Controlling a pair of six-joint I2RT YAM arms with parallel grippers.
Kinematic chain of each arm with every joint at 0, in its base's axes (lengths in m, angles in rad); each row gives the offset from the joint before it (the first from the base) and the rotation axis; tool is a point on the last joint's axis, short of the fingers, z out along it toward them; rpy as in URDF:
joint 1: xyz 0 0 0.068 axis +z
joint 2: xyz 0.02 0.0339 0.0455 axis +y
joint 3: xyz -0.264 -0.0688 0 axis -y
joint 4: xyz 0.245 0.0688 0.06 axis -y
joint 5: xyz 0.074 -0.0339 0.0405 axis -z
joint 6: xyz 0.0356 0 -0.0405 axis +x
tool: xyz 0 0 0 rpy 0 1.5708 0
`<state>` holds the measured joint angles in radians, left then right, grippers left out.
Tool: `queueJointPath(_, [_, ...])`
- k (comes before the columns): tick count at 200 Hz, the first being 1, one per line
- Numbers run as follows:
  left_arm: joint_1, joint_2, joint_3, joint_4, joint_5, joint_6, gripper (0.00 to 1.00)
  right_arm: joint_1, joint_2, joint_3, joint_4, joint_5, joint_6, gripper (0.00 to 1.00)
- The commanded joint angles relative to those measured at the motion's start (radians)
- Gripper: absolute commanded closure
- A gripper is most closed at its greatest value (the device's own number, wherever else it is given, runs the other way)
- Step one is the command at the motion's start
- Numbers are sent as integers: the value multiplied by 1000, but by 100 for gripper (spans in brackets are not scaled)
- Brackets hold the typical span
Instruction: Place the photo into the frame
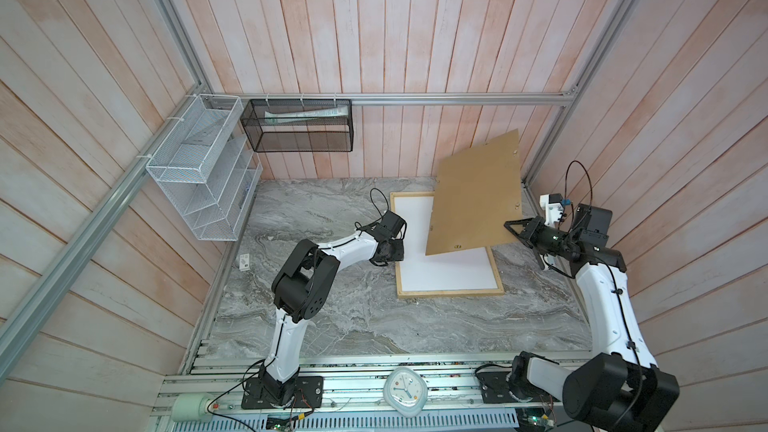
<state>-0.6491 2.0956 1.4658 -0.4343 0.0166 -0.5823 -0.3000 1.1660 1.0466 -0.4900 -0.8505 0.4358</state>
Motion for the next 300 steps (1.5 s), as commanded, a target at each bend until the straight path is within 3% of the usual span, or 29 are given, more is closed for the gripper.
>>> queueJointPath(1, [-6,32,37,-24,-34,19,59,-6,-38,3,63,-88,-38,100])
queueJointPath(46, [-5,50,46,-30,-64,15,73,-4,-49,-17,76,-128,-39,100])
queueJointPath(112, [52,-26,-84,-7,-91,-27,79,20,-55,-79,150,-184,-10,100])
queueJointPath(203, [182,-204,-368,66,-77,-73,81,292,-2,-240,462,-91,183,100])
queueJointPath(241, [204,-259,-414,126,-27,-19,70,363,58,-258,540,-82,208,100])
queueJointPath(267, [223,-309,-421,130,0,12,55,393,88,-267,574,-79,217,100])
queueJointPath(300, [278,-383,-439,88,-13,34,54,422,114,-284,617,-77,233,100])
